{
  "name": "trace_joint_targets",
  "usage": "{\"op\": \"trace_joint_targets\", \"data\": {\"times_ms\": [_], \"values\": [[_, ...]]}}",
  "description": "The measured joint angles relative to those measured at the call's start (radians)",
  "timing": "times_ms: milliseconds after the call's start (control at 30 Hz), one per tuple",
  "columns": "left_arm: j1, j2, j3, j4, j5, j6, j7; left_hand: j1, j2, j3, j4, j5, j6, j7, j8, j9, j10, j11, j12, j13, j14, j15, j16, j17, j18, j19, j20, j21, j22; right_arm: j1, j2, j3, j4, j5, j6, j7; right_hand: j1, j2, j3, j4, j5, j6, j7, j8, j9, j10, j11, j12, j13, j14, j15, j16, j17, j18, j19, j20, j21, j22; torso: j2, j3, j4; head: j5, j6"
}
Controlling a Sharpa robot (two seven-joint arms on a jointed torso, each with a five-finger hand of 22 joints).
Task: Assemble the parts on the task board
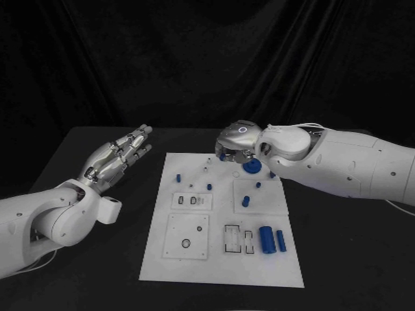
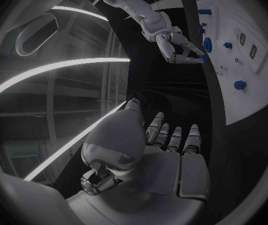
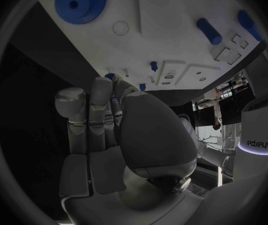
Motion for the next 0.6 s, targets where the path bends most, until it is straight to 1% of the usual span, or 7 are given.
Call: {"op": "trace_joint_targets", "data": {"times_ms": [67,133,300,400,533,567,600], "values": [[0.0,0.002,0.0,0.0,0.0,0.0,0.0,0.002,-0.002,0.0,0.0,0.003,0.0,0.0,0.0,0.0,0.0,0.0,0.0,0.0,0.0,0.0,0.0,0.0,0.0,0.0,0.0,0.0,0.0,-0.002,0.019,0.0,-0.023,0.01,-0.003,0.0,-0.006,-0.006,0.005,0.005,0.0,-0.002,0.002,-0.002,0.0,0.001,-0.001,0.0,0.0,0.0,0.0,0.005,0.005,0.0,0.0,0.0,0.006,0.007,0.001,0.0,0.0003,0.0,0.0],[0.0,0.005,0.0,0.0,0.0,0.0,0.0,0.005,0.001,0.003,0.003,0.003,0.0,0.0,0.0,0.0,0.0,0.0,0.0,0.0,0.0,0.0,0.0,0.0,0.0,0.0,0.0,0.0,0.0,-0.007,0.04,0.0,-0.054,0.021,-0.005,-0.001,-0.009,-0.009,0.005,0.006,0.0,-0.004,0.004,-0.002,-0.002,0.006,-0.005,0.0,0.0,0.0,0.0,0.005,0.007,0.0,0.0,0.0,0.006,0.01,0.001,-0.0003,0.0006,0.0,-0.003],[0.001,0.009,0.0,-0.002,0.0,-0.001,0.0,0.006,0.002,0.003,0.003,0.003,0.0,0.0,0.0,0.0,0.0,0.0,0.0,0.0,0.0,0.0,0.0,0.0,0.0,0.0,0.0,0.0,0.0,-0.017,0.073,0.0,-0.102,0.042,-0.009,-0.002,-0.016,-0.016,0.006,0.013,0.0,-0.007,0.007,-0.007,-0.005,0.007,-0.007,0.0,0.0,0.0,0.0,0.009,0.011,0.0,0.0,0.0,0.01,0.016,0.002,-0.0006,0.0023,0.002,-0.004],[0.001,0.011,0.0,-0.002,0.0,-0.001,0.0,0.006,0.002,0.003,0.003,0.003,0.0,0.0,0.0,0.0,0.0,0.0,0.0,0.0,0.0,0.0,0.0,0.0,0.0,0.0,0.0,0.0,0.0,-0.02,0.088,0.0,-0.125,0.051,-0.012,-0.004,-0.017,-0.017,0.006,0.013,0.0,-0.007,0.007,-0.011,-0.005,0.008,-0.008,0.0,0.0,0.0,0.0,0.009,0.014,0.0,0.0,0.0,0.012,0.018,0.004,-0.0003,0.0051,0.0,0.0],[0.002,0.01,0.0,0.0,0.0,-0.001,0.0,0.006,0.002,0.003,0.003,0.003,0.0,0.0,0.0,0.0,0.0,0.0,0.0,0.0,0.0,0.0,0.0,0.0,0.0,0.0,0.0,0.0,0.0,-0.022,0.102,0.0,-0.146,0.059,-0.016,-0.005,-0.017,-0.017,0.006,0.013,0.0,-0.007,0.007,-0.011,-0.005,0.008,-0.008,0.0,0.0,0.0,0.0,0.014,0.016,0.0,0.0,0.0,0.015,0.023,0.009,0.0005,0.0125,-0.01,0.004],[0.002,0.01,0.0,0.0,0.0,-0.001,0.0,0.006,0.002,0.003,0.003,0.003,0.0,0.0,0.0,0.0,0.0,0.0,0.0,0.0,0.0,0.0,0.0,0.0,0.0,0.0,0.0,0.0,0.0,-0.023,0.104,0.0,-0.148,0.06,-0.016,-0.005,-0.017,-0.017,0.006,0.013,0.0,-0.007,0.007,-0.012,-0.005,0.008,-0.008,0.0,0.0,0.0,0.0,0.014,0.016,0.0,0.0,0.0,0.015,0.023,0.009,0.0005,0.0129,-0.011,0.004],[0.002,0.009,0.0,0.0,0.0,-0.001,0.0,0.006,0.002,0.003,0.003,0.003,0.0,0.0,0.0,0.0,0.0,0.0,0.0,0.0,0.0,0.0,0.0,0.0,0.0,0.0,0.0,0.0,0.0,-0.023,0.106,0.0,-0.151,0.061,-0.016,-0.005,-0.021,-0.021,0.009,0.015,0.0,-0.007,0.007,-0.012,-0.006,0.008,-0.008,0.0,0.0,0.0,0.0,0.014,0.016,0.0,0.0,0.0,0.015,0.024,0.01,0.0006,0.0149,-0.014,0.005]]}}
